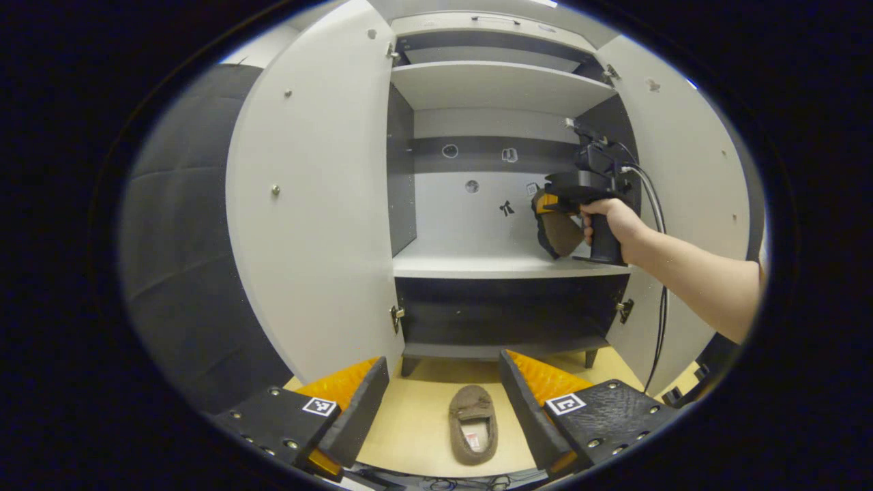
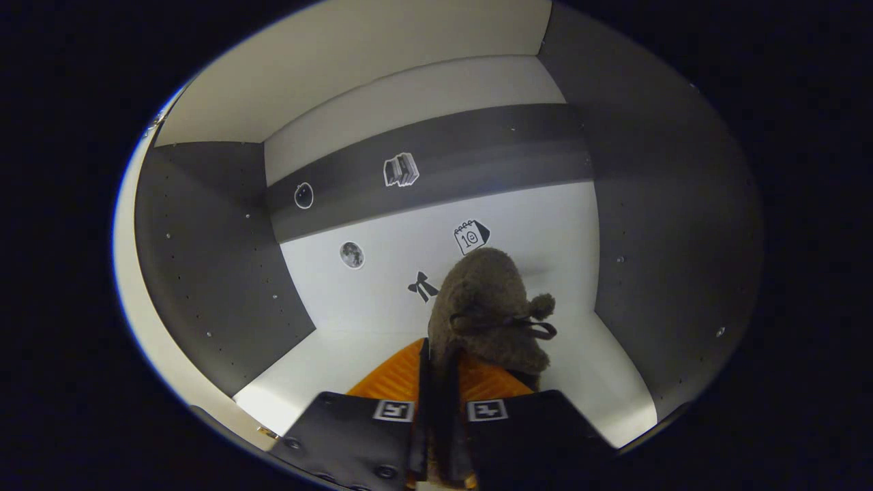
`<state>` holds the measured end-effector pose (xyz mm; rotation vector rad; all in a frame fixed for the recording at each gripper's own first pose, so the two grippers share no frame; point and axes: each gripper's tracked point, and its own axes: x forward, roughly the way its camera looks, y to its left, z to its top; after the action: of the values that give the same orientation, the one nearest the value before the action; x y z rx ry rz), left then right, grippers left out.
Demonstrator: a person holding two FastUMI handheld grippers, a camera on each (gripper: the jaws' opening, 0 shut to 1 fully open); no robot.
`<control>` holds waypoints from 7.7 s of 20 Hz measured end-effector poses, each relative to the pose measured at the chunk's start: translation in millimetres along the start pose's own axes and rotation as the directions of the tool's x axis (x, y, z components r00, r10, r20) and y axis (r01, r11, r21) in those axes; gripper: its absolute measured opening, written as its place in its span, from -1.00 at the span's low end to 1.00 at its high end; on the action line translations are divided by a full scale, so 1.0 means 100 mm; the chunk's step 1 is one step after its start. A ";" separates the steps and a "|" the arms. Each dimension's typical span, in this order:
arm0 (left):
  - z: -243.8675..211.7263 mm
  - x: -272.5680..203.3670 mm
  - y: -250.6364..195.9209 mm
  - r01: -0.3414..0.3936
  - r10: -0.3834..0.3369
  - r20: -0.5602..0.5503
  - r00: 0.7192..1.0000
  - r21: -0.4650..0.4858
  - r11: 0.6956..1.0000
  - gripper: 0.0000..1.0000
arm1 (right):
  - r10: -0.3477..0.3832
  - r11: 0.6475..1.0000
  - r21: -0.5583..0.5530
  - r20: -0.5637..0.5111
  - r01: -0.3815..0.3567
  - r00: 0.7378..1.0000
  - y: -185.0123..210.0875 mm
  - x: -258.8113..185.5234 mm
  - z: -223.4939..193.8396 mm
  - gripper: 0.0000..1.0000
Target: Grab one shoe with the right hand and put it into the shoe cabinet, grab the other shoe with the left hand and put it into the shoe cabinet; then close the right door with the right hand and the left door with the left hand.
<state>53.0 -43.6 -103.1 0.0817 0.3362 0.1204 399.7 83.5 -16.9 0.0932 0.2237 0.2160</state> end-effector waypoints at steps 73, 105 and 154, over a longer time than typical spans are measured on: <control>-1.60 0.60 0.07 -0.037 -0.118 -0.654 0.747 -0.219 0.975 -0.95 | -0.660 0.751 0.106 0.099 0.652 0.744 -2.90 -4.65 -1.22 0.96; 0.34 1.77 1.00 0.066 -0.087 -0.092 0.992 -0.212 0.975 -0.97 | -0.592 0.802 0.158 0.089 0.576 0.801 -3.29 -4.16 -1.12 0.96; 0.90 0.79 0.65 0.078 -0.085 0.369 0.925 0.034 0.996 1.00 | -0.379 0.925 0.110 0.227 0.363 0.897 -2.75 -3.93 -0.04 0.96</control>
<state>150.8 26.1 -37.2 0.1065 -0.0386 0.0173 80.6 -271.2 30.0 0.1384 -0.0007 -0.1855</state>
